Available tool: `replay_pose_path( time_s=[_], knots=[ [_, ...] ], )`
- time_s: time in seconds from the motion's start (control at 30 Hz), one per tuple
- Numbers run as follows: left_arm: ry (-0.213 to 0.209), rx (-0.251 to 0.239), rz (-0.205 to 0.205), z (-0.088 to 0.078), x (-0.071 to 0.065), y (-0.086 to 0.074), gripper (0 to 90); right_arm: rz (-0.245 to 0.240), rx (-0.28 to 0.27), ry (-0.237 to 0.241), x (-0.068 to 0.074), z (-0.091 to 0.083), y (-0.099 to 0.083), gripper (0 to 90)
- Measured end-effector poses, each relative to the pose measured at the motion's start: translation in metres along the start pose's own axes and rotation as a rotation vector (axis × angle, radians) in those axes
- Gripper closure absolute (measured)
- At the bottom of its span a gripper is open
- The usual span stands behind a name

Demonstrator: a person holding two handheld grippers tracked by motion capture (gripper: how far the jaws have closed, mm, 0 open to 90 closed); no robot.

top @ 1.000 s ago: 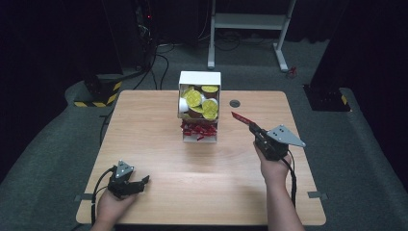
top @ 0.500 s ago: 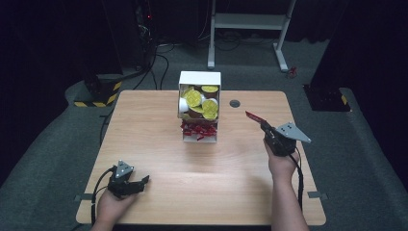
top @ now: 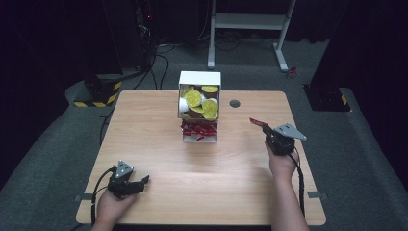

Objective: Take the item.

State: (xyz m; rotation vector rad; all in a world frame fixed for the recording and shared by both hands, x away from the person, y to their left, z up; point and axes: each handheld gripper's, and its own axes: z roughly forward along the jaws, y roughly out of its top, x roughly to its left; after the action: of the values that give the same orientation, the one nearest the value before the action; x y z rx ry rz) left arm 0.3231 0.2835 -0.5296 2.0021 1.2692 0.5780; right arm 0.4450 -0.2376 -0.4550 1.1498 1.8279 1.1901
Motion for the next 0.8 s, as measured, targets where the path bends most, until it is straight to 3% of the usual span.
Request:
replay_pose_path(
  time_s=[0.13,0.43,0.8],
  knots=[
    [0.001,-0.001,0.004,0.0,0.0,0.0,24.0,0.032,0.048,0.0,-0.006,0.009,-0.013,88.6],
    [0.004,-0.001,0.01,0.0,0.0,0.0,24.1,0.041,0.098,-0.012,-0.007,0.019,-0.022,87.3],
    [0.008,-0.006,0.012,0.0,-0.001,0.0,24.5,0.052,0.224,-0.022,-0.006,0.033,-0.034,85.6]
  ],
)
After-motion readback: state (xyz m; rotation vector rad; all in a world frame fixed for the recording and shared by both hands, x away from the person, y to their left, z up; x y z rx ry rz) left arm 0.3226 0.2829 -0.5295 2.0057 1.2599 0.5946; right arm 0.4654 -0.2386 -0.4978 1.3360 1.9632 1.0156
